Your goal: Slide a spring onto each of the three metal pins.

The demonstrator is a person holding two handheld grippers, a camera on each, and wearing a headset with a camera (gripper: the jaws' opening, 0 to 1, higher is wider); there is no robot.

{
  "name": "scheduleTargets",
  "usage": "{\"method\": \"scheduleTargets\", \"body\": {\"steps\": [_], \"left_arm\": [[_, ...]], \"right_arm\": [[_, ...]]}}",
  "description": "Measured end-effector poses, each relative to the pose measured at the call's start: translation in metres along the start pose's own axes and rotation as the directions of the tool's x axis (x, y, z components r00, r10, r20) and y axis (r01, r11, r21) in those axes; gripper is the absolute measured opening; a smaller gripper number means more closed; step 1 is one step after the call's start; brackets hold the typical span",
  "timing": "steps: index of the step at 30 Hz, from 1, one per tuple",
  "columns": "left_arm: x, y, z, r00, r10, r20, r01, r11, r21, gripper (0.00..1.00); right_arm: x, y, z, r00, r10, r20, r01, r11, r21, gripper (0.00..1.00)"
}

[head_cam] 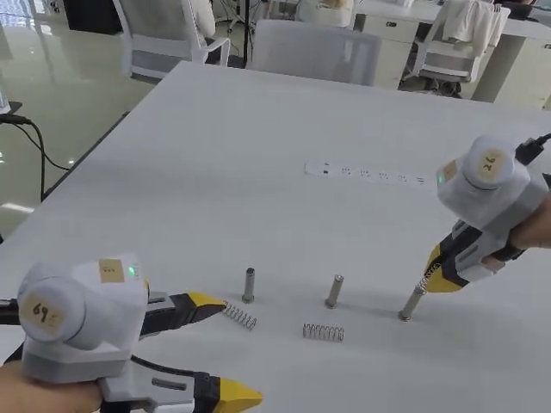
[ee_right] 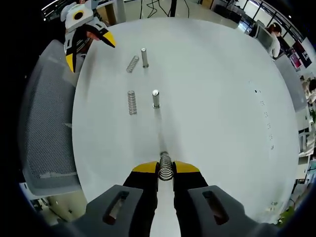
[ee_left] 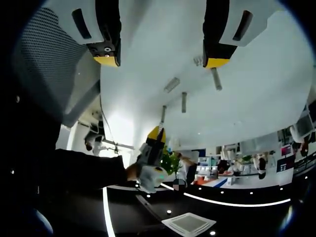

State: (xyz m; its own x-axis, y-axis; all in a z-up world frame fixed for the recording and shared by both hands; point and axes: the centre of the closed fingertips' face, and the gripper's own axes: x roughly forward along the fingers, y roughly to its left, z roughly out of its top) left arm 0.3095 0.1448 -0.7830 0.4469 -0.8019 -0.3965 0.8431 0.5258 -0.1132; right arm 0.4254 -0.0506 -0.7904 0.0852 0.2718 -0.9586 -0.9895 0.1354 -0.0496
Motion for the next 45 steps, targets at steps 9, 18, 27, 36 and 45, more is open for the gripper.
{"method": "scheduleTargets", "body": {"steps": [9,18,27,36,45], "left_arm": [[-0.002,0.000,0.000,1.0000,0.000,0.001,0.000,1.000,-0.001,0.62],[-0.002,0.000,0.001,1.0000,-0.001,0.004,0.001,1.000,-0.001,0.61],[-0.003,0.001,0.001,1.0000,0.002,0.003,-0.002,1.000,0.000,0.61],[-0.004,0.001,0.000,1.0000,0.006,0.000,-0.006,1.000,-0.001,0.61],[-0.003,0.000,0.000,1.0000,0.005,-0.003,-0.005,1.000,-0.002,0.60]], "right_arm": [[0.008,0.001,0.002,0.9999,0.010,-0.003,-0.010,1.000,0.004,0.08],[0.023,-0.001,0.000,0.9996,0.013,-0.027,-0.013,1.000,0.004,0.08],[0.045,-0.002,-0.004,0.9991,0.016,-0.039,-0.015,0.999,0.033,0.08],[0.059,-0.005,-0.008,0.9985,0.015,-0.053,-0.012,0.999,0.049,0.08],[0.060,-0.006,-0.006,0.9989,0.010,-0.046,-0.008,0.999,0.052,0.08]]}}
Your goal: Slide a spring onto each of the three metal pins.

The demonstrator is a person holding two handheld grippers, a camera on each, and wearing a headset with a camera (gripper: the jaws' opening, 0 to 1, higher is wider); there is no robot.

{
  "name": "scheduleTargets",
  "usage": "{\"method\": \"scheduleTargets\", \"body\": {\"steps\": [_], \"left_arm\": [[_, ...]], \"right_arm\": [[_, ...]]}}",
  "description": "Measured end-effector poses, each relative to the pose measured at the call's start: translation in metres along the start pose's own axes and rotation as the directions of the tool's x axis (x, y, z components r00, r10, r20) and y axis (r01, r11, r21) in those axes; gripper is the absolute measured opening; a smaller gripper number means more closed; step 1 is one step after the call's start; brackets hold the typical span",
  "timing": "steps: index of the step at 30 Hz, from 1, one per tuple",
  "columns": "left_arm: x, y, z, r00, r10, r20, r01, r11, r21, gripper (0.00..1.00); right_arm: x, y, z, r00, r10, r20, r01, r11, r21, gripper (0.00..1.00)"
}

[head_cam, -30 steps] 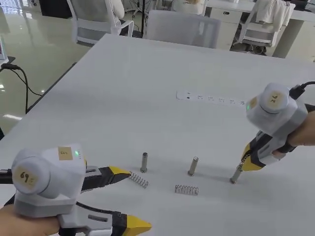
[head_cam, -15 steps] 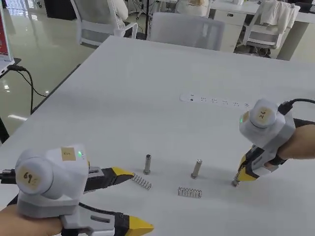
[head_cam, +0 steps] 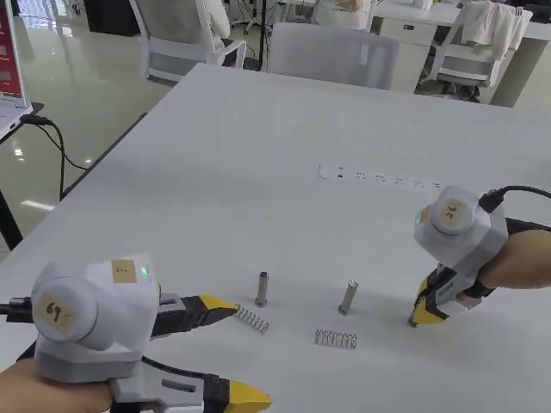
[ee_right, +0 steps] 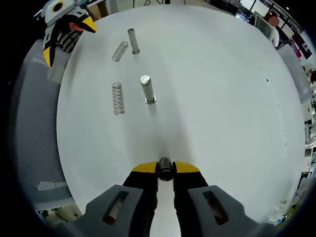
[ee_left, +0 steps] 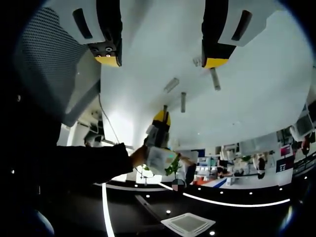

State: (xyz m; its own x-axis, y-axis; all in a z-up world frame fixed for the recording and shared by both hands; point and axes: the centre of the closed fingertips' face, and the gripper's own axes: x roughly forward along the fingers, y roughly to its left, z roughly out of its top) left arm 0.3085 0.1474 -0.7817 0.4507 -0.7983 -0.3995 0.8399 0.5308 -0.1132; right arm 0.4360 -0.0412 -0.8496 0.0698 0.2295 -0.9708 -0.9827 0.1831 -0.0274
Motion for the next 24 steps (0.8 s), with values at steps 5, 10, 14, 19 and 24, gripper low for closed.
{"method": "scheduleTargets", "body": {"steps": [5,10,14,19,24], "left_arm": [[0.0003,-0.0004,0.0006,1.0000,-0.002,0.001,0.002,1.000,0.000,0.60],[0.0001,-0.0003,0.0012,1.0000,-0.001,0.004,0.001,1.000,0.000,0.60],[-0.0001,-0.0005,0.0011,1.0000,-0.001,0.003,0.001,1.000,0.000,0.60],[-0.0006,-0.0002,0.0013,1.0000,0.000,0.004,0.000,1.000,0.000,0.60],[-0.0008,0.0001,0.0014,1.0000,0.000,0.005,0.000,1.000,-0.001,0.60]], "right_arm": [[-0.0004,0.0003,0.0008,1.0000,-0.002,0.000,0.002,1.000,-0.002,0.09],[-0.0004,0.0004,0.0011,1.0000,-0.004,0.001,0.004,1.000,-0.006,0.09],[-0.0001,0.0002,0.0015,1.0000,-0.006,0.004,0.006,1.000,-0.008,0.09],[0.0005,0.0010,0.0009,1.0000,-0.008,0.004,0.008,1.000,-0.010,0.10],[0.0008,0.0015,0.0015,0.9999,-0.007,0.009,0.007,1.000,-0.010,0.12]]}}
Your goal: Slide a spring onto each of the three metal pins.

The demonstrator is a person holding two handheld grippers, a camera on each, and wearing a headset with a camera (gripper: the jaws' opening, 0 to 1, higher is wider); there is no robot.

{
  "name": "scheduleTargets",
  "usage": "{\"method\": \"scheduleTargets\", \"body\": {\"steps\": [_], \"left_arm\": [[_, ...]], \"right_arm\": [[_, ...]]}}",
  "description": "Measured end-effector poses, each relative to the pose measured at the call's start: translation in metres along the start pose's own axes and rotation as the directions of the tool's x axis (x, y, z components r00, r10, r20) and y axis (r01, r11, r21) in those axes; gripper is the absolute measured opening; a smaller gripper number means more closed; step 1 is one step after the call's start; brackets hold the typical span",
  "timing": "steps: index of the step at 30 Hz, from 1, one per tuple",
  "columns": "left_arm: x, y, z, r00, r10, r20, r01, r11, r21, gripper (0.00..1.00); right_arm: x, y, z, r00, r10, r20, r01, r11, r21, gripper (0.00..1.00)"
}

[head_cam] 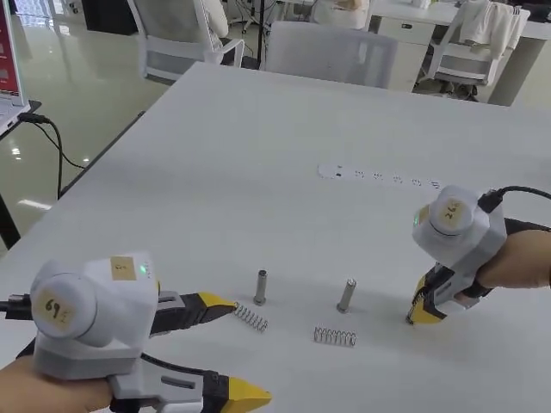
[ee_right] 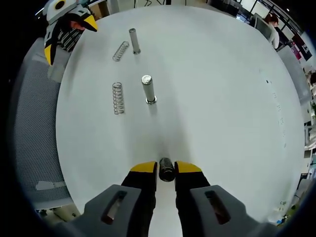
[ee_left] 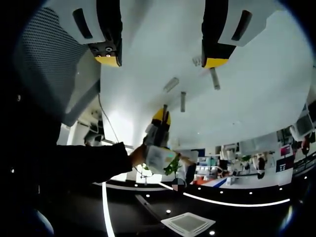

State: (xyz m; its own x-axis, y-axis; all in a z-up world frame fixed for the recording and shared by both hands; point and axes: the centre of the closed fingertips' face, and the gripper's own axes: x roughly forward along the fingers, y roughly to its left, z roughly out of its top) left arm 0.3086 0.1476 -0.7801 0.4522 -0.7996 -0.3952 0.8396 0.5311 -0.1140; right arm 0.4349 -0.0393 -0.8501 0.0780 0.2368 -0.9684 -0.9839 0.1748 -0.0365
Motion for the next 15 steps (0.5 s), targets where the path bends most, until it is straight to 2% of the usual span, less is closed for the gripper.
{"method": "scheduleTargets", "body": {"steps": [15], "left_arm": [[0.0000,0.0012,0.0005,1.0000,0.000,0.001,0.000,1.000,0.003,0.60]], "right_arm": [[0.0008,-0.0020,-0.0028,0.9999,-0.006,0.011,0.006,1.000,0.025,0.26]]}}
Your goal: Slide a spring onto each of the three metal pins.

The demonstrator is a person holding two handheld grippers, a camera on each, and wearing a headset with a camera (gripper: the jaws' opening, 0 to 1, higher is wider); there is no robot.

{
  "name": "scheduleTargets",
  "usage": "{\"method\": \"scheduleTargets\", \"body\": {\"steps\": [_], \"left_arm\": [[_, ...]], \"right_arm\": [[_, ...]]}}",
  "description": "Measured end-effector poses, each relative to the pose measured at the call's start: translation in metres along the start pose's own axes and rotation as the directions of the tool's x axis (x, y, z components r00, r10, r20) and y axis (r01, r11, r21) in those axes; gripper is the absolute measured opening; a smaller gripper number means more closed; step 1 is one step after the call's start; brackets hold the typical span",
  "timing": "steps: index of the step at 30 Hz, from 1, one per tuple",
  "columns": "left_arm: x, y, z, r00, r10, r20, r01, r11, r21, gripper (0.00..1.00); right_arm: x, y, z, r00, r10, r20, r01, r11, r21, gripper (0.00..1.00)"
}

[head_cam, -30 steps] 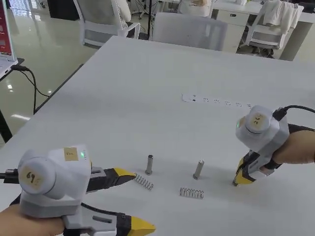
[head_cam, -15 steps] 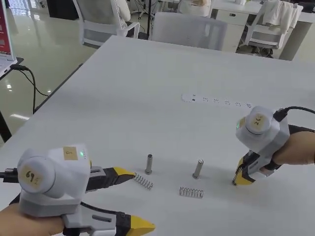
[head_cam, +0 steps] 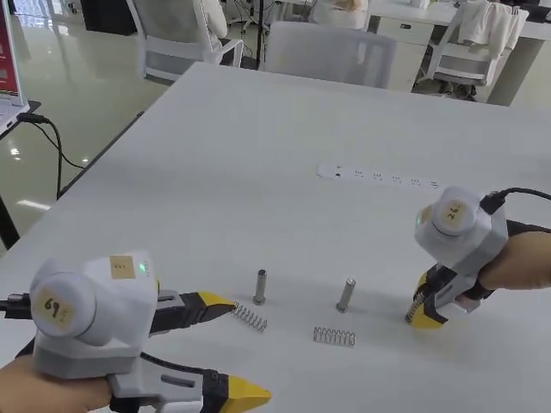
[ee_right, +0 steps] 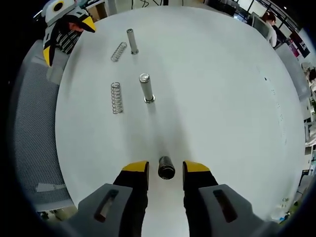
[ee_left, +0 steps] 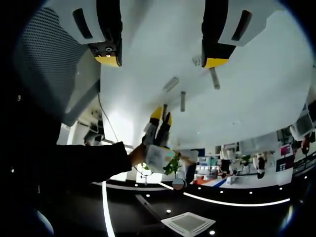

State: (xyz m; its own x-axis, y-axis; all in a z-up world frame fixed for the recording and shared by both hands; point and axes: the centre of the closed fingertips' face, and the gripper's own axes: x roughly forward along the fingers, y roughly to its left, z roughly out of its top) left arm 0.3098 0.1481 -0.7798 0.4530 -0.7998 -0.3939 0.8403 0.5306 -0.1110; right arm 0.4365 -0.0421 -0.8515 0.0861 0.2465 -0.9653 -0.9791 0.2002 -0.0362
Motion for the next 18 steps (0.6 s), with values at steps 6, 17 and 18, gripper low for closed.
{"method": "scheduleTargets", "body": {"steps": [6,17,18], "left_arm": [[0.001,0.000,0.001,1.0000,-0.001,0.002,0.001,1.000,0.001,0.60],[0.001,-0.002,0.002,1.0000,-0.004,0.002,0.004,1.000,0.005,0.60],[0.001,-0.002,0.002,1.0000,-0.004,0.002,0.004,1.000,0.005,0.60]], "right_arm": [[-0.002,-0.001,-0.007,1.0000,-0.001,-0.004,0.001,1.000,0.013,0.26],[-0.004,0.006,-0.020,1.0000,0.004,-0.009,-0.003,0.999,0.044,0.26],[-0.005,0.007,-0.021,0.9999,0.003,-0.010,-0.003,0.999,0.045,0.26]]}}
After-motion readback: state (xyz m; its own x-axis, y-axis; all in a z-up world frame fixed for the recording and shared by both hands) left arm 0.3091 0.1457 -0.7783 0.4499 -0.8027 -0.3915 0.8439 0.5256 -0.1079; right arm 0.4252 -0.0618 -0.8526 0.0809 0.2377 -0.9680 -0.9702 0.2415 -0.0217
